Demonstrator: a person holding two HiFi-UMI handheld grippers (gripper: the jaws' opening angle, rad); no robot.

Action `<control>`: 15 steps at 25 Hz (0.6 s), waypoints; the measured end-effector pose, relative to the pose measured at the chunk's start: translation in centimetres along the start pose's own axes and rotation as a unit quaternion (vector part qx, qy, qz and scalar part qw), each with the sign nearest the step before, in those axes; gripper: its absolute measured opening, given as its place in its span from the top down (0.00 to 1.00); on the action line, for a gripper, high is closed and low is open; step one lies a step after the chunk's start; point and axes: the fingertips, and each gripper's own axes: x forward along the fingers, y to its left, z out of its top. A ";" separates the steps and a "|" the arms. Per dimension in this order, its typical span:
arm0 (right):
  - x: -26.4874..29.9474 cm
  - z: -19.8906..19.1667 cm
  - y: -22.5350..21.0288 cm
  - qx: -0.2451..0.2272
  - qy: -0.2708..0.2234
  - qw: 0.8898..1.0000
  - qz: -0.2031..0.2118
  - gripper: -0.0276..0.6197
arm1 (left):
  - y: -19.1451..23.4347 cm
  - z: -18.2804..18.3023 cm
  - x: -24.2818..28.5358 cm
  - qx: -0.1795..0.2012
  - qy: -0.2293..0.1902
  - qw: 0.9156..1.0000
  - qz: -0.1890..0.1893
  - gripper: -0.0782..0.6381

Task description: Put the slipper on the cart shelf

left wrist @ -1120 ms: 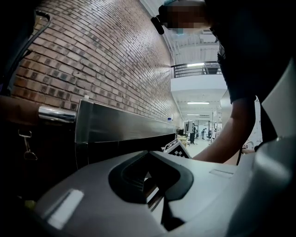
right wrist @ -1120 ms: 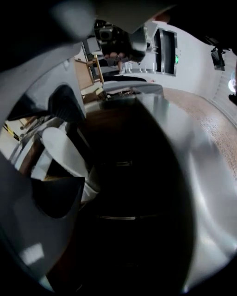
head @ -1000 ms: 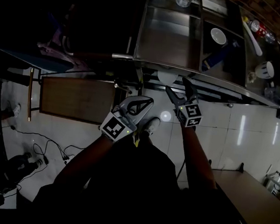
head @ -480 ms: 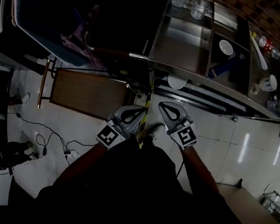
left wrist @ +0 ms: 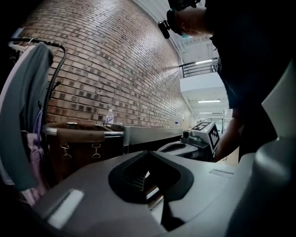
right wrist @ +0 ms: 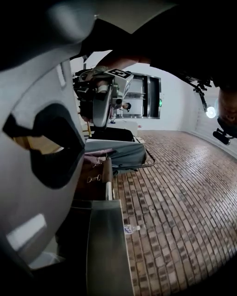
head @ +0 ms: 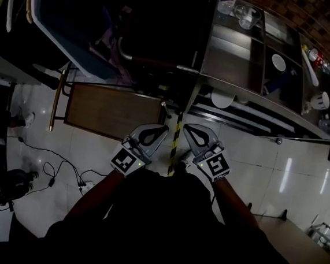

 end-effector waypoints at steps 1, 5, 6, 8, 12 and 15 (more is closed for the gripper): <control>1.0 0.1 1.0 0.000 0.002 1.000 -0.002 0.95 | 0.6 -0.1 -1.1 -0.001 -0.001 1.000 -0.003 0.89; 5.6 1.5 5.6 0.009 0.004 1.000 -0.011 0.95 | 3.5 -0.5 -6.3 -0.007 -0.008 1.000 -0.018 0.89; 6.8 2.1 6.9 0.015 0.002 1.000 -0.013 0.95 | 4.4 -0.5 -7.8 -0.009 -0.009 1.000 -0.021 0.89; 9.3 3.2 9.3 0.021 -0.005 1.000 -0.018 0.95 | 6.2 -0.5 -10.7 -0.010 -0.013 1.000 -0.026 0.89; 13.4 5.1 13.9 0.008 -0.017 0.999 -0.029 0.95 | 9.1 -0.9 -16.0 -0.008 -0.018 0.999 -0.036 0.89; 15.6 6.4 16.6 0.000 -0.018 0.999 -0.036 0.95 | 10.3 -0.8 -18.9 -0.006 -0.024 0.999 -0.049 0.89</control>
